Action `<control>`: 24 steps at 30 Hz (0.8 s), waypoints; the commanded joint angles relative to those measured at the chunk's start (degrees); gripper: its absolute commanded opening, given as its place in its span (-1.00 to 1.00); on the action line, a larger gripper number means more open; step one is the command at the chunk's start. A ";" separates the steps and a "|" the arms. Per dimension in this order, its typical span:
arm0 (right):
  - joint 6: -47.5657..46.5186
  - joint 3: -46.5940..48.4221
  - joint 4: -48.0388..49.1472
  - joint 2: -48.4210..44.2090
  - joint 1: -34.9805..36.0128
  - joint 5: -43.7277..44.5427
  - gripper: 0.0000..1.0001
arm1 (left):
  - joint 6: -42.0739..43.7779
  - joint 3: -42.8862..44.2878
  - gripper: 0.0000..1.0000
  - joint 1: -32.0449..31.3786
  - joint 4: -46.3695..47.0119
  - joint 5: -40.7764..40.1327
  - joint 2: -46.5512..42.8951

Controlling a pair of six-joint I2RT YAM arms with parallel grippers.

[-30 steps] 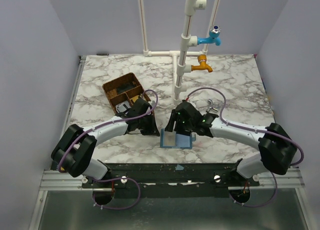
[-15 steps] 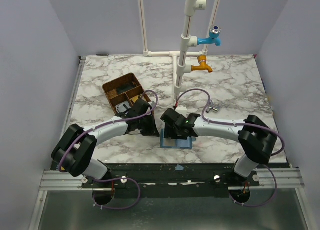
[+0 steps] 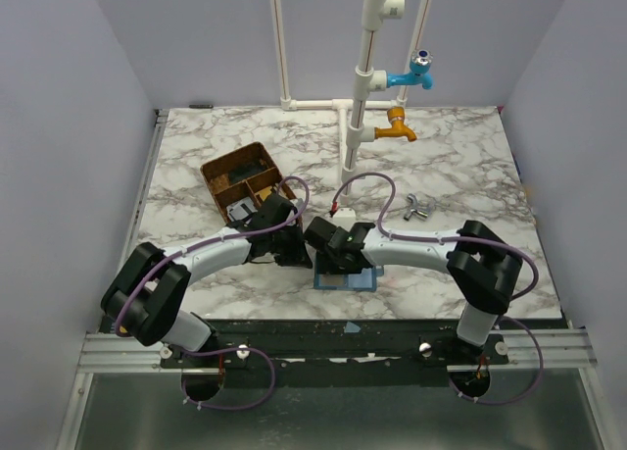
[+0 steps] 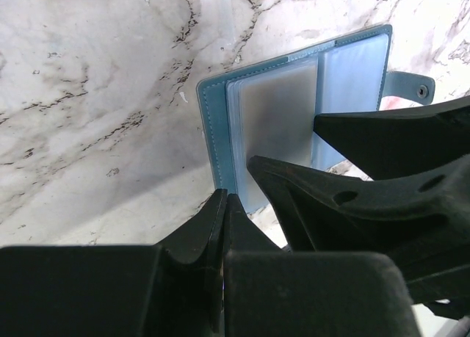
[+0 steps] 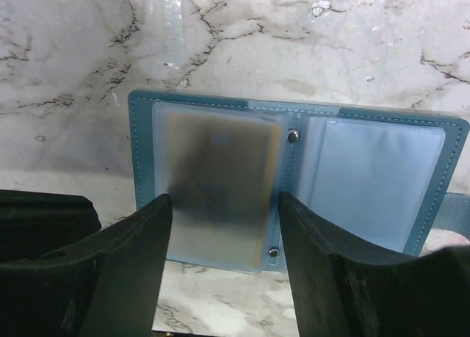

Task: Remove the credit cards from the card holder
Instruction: Remove the credit card from the card holder.

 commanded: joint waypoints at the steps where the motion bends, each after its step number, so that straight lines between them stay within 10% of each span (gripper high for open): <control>1: -0.58 1.78 -3.22 2.81 0.58 3.07 0.24 | -0.09 -0.45 -1.00 0.14 0.10 -0.71 0.80; 24: -0.77 -6.77 3.81 0.33 -1.41 -2.29 -0.99 | 0.04 -0.58 -1.00 0.22 0.58 -0.49 2.11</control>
